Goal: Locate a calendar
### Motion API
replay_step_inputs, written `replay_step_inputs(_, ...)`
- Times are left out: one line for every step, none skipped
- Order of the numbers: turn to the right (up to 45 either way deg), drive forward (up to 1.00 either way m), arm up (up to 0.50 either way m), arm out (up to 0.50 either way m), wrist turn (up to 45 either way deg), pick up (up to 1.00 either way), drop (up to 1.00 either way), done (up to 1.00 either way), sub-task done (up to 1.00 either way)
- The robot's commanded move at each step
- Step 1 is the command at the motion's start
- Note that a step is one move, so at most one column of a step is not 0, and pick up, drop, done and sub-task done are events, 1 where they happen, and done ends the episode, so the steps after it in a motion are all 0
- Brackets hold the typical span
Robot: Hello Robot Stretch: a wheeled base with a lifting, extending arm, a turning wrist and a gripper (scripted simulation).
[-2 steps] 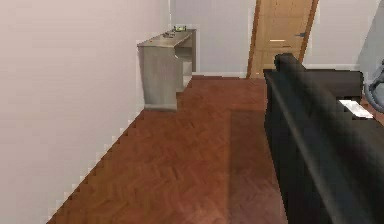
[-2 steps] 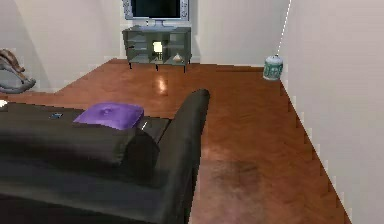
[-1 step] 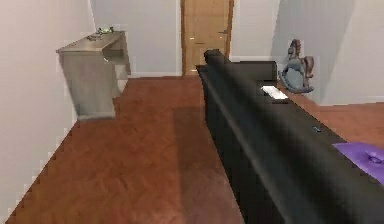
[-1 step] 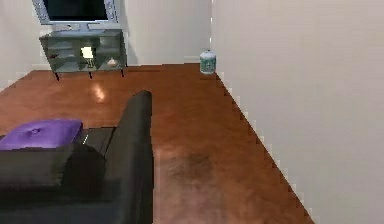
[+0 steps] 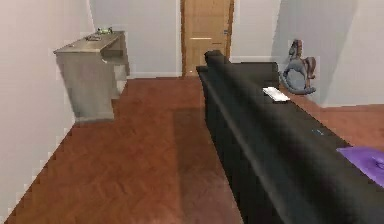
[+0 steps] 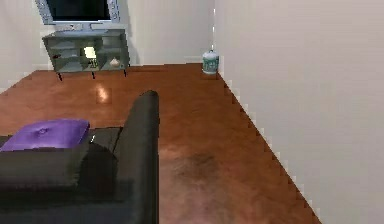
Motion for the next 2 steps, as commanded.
replay_step_inputs(-45.0, 0.0, 0.0, 0.0, 0.0, 0.0, 0.0, 0.0, 0.0)
replay_step_inputs(-45.0, 0.0, 0.0, 0.0, 0.0, 0.0, 0.0, 0.0, 0.0)
